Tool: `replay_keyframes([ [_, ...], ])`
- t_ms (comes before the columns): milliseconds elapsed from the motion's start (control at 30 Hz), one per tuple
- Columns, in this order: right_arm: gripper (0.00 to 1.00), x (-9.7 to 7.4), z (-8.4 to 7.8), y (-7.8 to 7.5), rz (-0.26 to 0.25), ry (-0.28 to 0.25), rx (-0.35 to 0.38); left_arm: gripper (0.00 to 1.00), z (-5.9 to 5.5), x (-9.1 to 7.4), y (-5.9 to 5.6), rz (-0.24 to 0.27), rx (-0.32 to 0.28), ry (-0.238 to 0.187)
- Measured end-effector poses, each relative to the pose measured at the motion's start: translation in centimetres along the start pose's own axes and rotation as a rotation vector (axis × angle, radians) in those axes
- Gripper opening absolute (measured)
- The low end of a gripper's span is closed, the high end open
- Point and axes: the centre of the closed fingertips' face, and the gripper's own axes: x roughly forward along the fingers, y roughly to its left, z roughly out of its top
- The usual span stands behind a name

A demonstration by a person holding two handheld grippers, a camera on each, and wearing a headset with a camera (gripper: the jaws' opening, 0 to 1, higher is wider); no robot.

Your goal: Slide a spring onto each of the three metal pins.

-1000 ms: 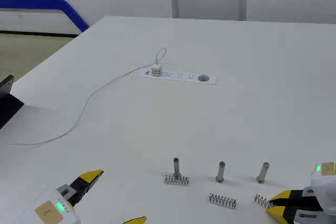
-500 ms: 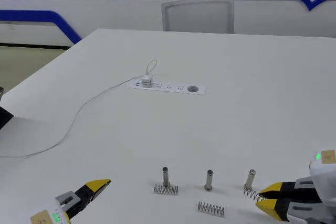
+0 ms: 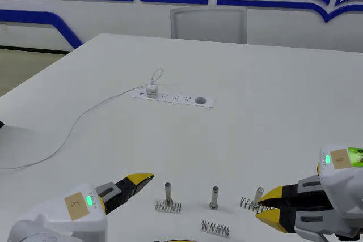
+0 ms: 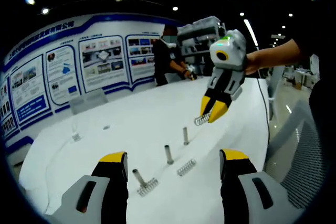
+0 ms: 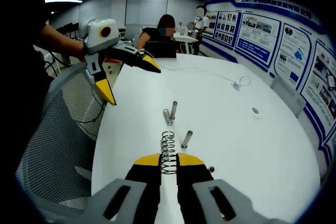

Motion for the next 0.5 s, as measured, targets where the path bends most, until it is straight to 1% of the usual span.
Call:
replay_keyframes([
  [67, 0.11, -0.1, 0.6, 0.4, 0.014, -0.005, -0.025, 0.69, 0.0, 0.3, 0.2, -0.004, -0.013, 0.007],
  [100, 0.11, -0.1, 1.0, 0.6, 0.026, -0.01, -0.028, 0.68, 0.1, 0.4, 0.5, 0.008, -0.021, 0.003],
  [133, 0.11, -0.2, 1.2, 0.8, 0.033, -0.019, -0.026, 0.66, 0.2, 0.5, 0.6, 0.006, -0.028, -0.001],
  [167, 0.11, -0.2, 1.5, 1.0, 0.039, -0.026, -0.024, 0.61, 0.4, 0.5, 0.6, 0.002, -0.045, -0.009],
  [200, 0.11, -0.3, 1.8, 1.1, 0.045, -0.032, -0.027, 0.58, 0.9, 0.6, 0.7, -0.003, -0.055, -0.025],
  [267, 0.11, -0.3, 2.1, 1.3, 0.048, -0.033, -0.038, 0.53, 1.5, 0.8, 0.7, -0.009, -0.05, -0.047],
  [333, 0.11, -0.3, 2.2, 1.4, 0.051, -0.032, -0.044, 0.5, 1.9, 1.1, 0.4, -0.027, -0.065, -0.053],
  [367, 0.11, -0.3, 2.3, 1.5, 0.052, -0.033, -0.047, 0.49, 2.2, 1.3, 0.1, -0.041, -0.075, -0.064],
  [433, 0.11, -0.3, 2.4, 1.7, 0.056, -0.033, -0.051, 0.45, 2.6, 1.6, -0.7, -0.078, -0.083, -0.068],
  [500, 0.11, -0.2, 2.5, 1.9, 0.061, -0.035, -0.053, 0.42, 2.7, 1.9, -1.2, -0.099, -0.073, -0.069],
])
